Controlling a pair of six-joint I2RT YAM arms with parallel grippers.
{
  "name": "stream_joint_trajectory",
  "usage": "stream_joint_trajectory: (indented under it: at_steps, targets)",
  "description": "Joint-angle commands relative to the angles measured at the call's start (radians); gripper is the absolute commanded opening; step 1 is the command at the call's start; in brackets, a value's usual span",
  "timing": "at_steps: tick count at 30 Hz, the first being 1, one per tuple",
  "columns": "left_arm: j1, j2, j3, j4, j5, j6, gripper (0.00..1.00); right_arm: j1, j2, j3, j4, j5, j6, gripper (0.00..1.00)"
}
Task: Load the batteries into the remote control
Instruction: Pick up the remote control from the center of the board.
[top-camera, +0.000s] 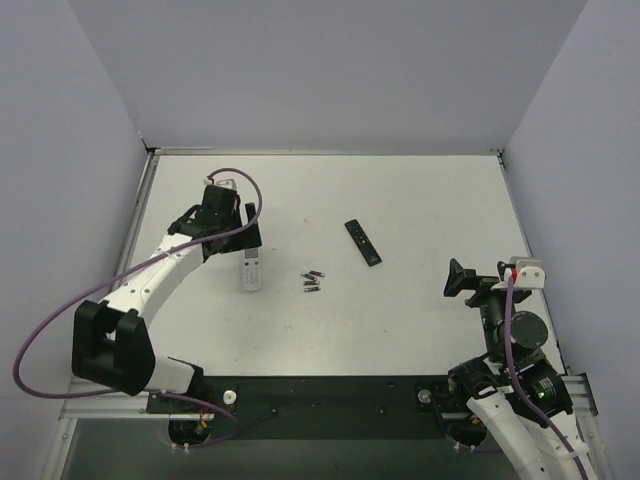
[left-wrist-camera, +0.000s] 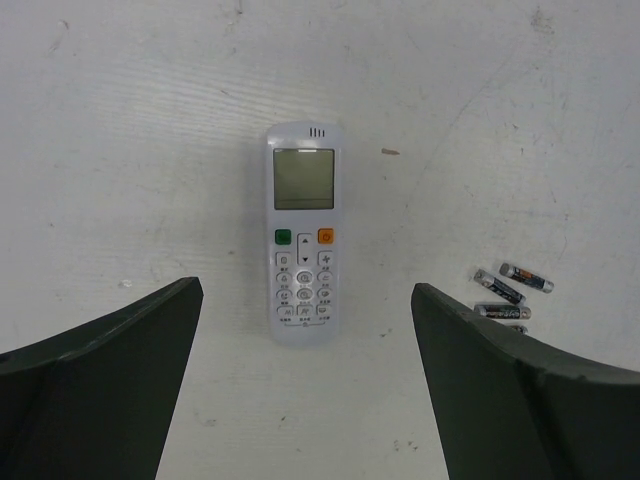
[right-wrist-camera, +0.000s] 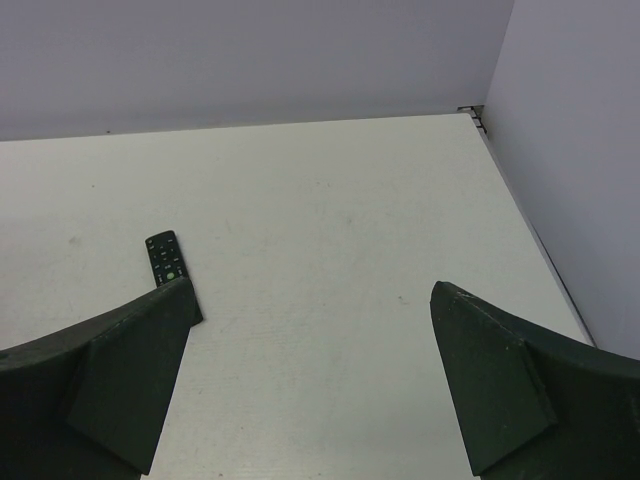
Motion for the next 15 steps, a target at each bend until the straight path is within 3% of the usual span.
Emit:
stream_joint_trajectory:
  at_steps: [1, 8, 15]
  targets:
    - [-0.005, 0.129, 0.135, -0.057, -0.007, 0.023, 0.97, 0.006, -0.01, -0.002, 0.037, 0.012, -0.006, 1.0]
    - [-0.006, 0.385, 0.318, -0.169, 0.037, 0.055, 0.97, 0.006, -0.006, 0.0, 0.037, 0.007, -0.004, 1.0]
    - [-0.005, 0.488, 0.353, -0.226, -0.029, 0.04, 0.97, 0.006, -0.007, -0.002, 0.037, 0.007, -0.003, 1.0]
